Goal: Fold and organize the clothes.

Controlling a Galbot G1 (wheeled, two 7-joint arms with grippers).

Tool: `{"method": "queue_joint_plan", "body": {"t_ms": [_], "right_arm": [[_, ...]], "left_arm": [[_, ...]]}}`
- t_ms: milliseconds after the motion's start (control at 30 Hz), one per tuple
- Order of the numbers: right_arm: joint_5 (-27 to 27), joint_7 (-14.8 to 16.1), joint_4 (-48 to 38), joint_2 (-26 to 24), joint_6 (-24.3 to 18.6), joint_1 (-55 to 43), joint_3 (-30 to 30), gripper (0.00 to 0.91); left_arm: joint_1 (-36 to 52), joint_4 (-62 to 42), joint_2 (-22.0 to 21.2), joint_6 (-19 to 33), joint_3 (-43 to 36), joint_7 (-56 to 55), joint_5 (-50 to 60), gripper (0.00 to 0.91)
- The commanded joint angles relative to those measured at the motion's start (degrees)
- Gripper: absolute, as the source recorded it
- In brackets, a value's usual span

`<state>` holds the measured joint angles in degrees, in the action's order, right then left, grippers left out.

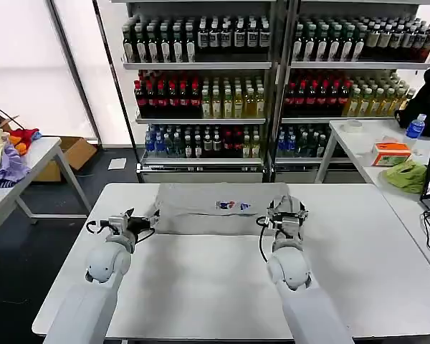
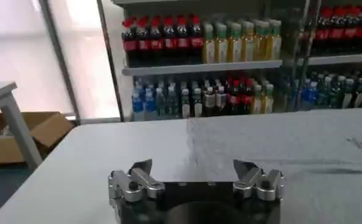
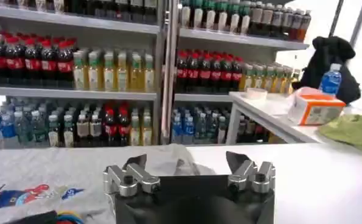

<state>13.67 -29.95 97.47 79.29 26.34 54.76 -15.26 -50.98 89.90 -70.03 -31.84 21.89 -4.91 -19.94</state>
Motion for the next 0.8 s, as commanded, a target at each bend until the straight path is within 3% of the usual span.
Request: {"method": "queue_joint_plan", "body": {"t_ms": [33, 433, 800], "right_arm": [[0.68, -0.69, 6.45, -1.56, 0.90, 7.21, -1.44, 0.907], [3.12, -2.09, 4.94, -2.61, 3.28, 7.71, -3.92, 0.907], [3.16, -0.33, -1.17, -0.58, 2.02, 5.04, -3.41, 0.907]], "left_arm": [[-8.80, 10.38, 0.10, -1.17, 1.30, -0.24, 0.65, 0.907], [-7.32, 6.16, -0.75, -1.18, 0.97, -0.05, 1.32, 0.907], [-4.99, 1.87, -0.54, -1.06, 0.66, 0.22, 1.34, 0.907]]}}
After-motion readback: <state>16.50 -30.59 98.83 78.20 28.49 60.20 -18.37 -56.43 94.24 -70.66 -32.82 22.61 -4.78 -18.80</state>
